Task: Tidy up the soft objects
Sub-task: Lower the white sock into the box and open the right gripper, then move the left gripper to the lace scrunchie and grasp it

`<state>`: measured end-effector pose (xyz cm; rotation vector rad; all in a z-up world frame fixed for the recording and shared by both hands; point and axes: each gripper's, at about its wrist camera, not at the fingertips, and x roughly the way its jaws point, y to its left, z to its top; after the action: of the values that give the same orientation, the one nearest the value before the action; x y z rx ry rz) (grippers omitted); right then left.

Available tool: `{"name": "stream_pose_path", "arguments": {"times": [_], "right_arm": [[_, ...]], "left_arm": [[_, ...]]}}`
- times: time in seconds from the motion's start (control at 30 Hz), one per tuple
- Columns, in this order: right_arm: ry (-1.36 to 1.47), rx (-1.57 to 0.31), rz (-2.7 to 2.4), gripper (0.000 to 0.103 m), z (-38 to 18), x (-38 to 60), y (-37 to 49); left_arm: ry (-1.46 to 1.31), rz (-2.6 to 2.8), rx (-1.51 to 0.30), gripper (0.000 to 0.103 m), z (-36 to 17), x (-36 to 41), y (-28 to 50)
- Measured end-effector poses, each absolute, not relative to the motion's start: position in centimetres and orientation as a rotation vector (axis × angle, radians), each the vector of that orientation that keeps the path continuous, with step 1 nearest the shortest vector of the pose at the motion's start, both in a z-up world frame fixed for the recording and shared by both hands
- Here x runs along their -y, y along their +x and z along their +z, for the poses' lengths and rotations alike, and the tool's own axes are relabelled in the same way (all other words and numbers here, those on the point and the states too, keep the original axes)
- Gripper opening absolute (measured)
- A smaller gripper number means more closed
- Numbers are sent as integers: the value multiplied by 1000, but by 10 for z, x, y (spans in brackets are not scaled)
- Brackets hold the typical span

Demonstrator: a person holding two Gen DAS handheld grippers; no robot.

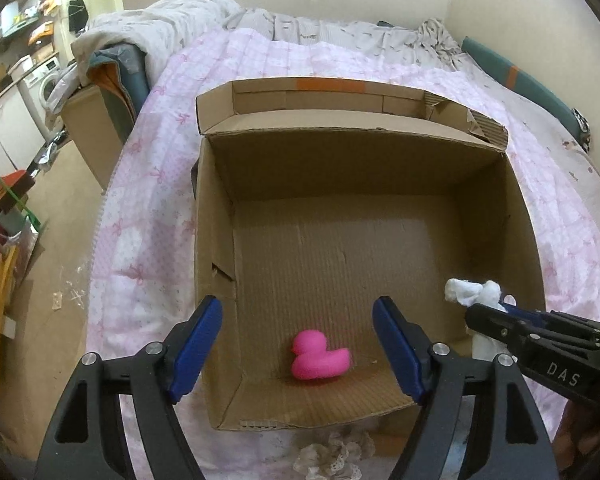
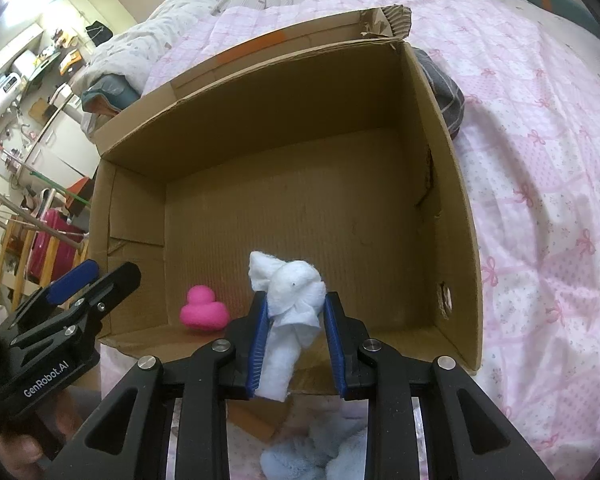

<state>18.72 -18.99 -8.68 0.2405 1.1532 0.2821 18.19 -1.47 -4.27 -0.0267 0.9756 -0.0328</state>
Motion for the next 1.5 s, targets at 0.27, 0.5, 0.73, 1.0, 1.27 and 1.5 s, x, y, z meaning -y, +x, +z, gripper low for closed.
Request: {"name": "stream_pose_path", "arguments": {"times": [0.27,0.5,0.73,1.0,1.27,1.5], "right_arm": [[264,-1158,291,30,-88,195,187],[292,-1087,264,86,-77,203,185],[310,-1077,258,86,-72,209,185],[291,-1049,253,86,-62,216,173],[337,-968,291,86,-38,231,151],[387,-959,272,86,-34,247,128]], "left_arm": [[-49,-22,-972,76,-42,10,182],[-70,-15,-972,76,-39,7,182],[-68,-16,-949,76,-33,4,176],[-111,30,-872,76,-11,-13,158],[-76,-18,-863,75,-1,-14,140],[-89,-25,-875,75,3,-18,119]]}}
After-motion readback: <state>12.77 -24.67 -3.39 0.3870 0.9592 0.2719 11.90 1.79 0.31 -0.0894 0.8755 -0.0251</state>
